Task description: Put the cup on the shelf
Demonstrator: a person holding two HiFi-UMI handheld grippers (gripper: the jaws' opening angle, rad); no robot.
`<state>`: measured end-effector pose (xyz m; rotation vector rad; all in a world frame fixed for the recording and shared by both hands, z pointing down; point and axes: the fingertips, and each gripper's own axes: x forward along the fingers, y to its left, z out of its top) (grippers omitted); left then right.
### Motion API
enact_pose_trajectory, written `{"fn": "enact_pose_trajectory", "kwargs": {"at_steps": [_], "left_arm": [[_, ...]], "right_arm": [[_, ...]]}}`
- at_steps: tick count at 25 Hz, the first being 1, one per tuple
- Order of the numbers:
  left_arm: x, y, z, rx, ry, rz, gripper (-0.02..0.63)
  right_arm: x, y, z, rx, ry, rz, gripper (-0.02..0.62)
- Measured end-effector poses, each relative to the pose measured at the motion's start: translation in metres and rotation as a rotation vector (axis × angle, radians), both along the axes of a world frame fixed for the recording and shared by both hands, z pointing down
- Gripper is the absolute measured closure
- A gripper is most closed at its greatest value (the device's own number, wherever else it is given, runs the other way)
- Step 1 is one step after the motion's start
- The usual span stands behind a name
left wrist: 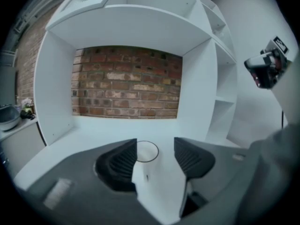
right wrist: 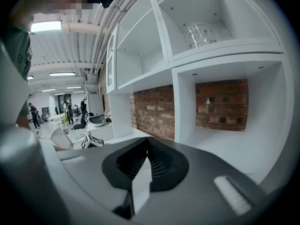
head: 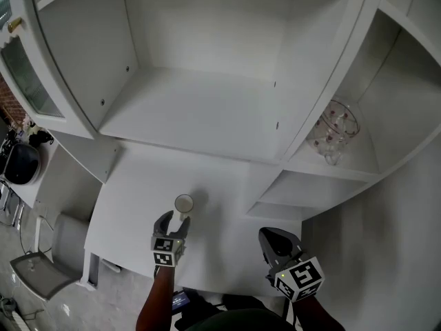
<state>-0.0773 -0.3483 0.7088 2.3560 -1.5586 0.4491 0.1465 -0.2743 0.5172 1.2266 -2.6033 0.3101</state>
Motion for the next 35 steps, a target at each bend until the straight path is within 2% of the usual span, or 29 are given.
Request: {"fn": "enact_pose_trajectory", "kwargs": {"at_steps": [8, 16, 20, 25, 31, 35], "left_arm": [[-0.001, -0.014, 0.048, -0.072, -0.010, -0.044, 0.318], [-0.008, -0.019, 0.089, -0.151, 0.013, -0.082, 0.317], [-0.006, -0.021, 0.103, -0.177, 0.028, -0.082, 0.353], [-0.010, -0.028, 0.106, -0.158, 0.058, -0.104, 0.421], [-0.011, -0.030, 0.106, -0.170, 0.097, -0.103, 0.452], [-0.009, -0.031, 0.101, -0.159, 0.123, -0.103, 0.520]], "right_arm": [[0.003, -0.005, 0.017, -0.032, 0.012, 0.001, 0.589], [0.005, -0.009, 0.030, -0.046, 0.032, -0.007, 0.589], [0.006, -0.012, 0.035, -0.053, 0.041, -0.006, 0.589], [0.009, -0.017, 0.042, -0.071, 0.049, 0.010, 0.589], [0.009, -0.018, 0.050, -0.087, 0.054, 0.014, 0.589], [0.006, -0.019, 0.051, -0.092, 0.048, 0.022, 0.589]]}}
